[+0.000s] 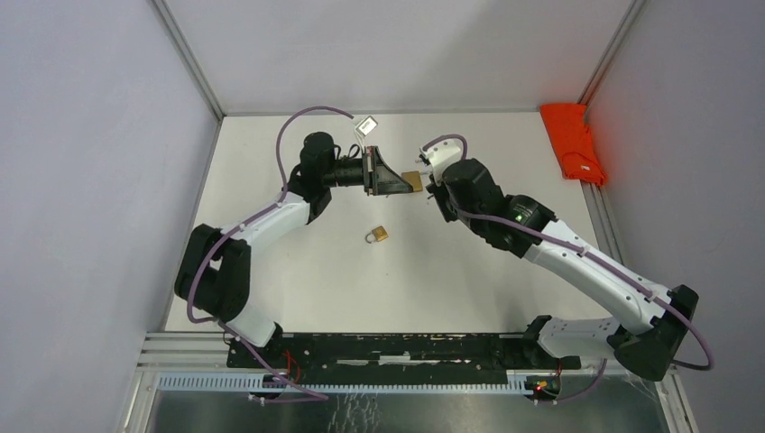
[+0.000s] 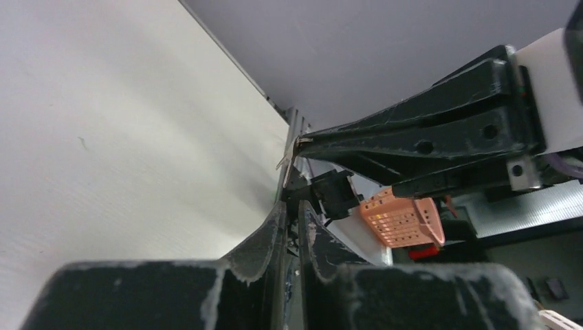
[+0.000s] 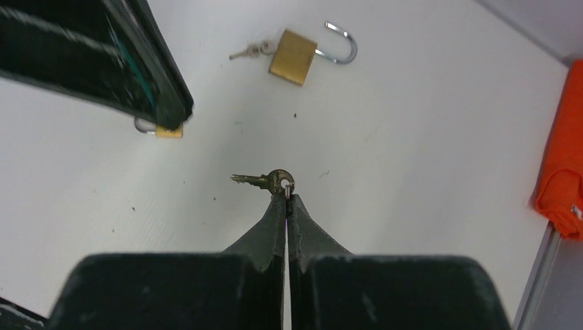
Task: Unlock with the key
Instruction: Pick up the key from the center of the board.
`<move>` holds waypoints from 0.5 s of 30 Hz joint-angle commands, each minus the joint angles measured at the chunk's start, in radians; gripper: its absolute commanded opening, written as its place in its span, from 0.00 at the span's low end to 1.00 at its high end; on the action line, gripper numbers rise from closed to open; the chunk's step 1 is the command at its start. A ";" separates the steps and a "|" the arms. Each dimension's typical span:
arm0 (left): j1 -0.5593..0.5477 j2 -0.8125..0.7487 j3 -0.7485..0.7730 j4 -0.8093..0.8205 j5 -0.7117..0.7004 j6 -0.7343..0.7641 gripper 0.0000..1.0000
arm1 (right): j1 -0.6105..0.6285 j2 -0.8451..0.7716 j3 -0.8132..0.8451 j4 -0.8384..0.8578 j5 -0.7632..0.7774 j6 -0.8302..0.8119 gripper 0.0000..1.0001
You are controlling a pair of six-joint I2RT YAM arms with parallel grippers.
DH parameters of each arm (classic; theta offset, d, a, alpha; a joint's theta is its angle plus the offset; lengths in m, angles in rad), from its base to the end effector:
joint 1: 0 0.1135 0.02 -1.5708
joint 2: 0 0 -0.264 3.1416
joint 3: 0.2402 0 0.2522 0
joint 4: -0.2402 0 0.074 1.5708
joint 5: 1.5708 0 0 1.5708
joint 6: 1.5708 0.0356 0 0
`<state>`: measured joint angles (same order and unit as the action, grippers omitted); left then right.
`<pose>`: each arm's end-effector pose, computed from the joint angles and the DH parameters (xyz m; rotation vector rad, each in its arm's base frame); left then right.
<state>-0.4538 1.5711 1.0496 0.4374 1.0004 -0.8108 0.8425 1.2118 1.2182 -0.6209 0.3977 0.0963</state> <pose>0.3062 -0.1827 0.2997 0.5516 1.8682 -1.7131 0.1827 0.1842 0.3606 -0.5671 2.0567 0.1161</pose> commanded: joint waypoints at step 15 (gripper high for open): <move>-0.009 0.049 0.010 0.325 0.090 -0.214 0.41 | -0.002 0.068 0.170 0.066 -0.058 -0.058 0.00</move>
<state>-0.4576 1.6039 1.0325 0.6918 1.0691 -0.9760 0.8421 1.2778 1.3441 -0.5846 0.3660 0.0460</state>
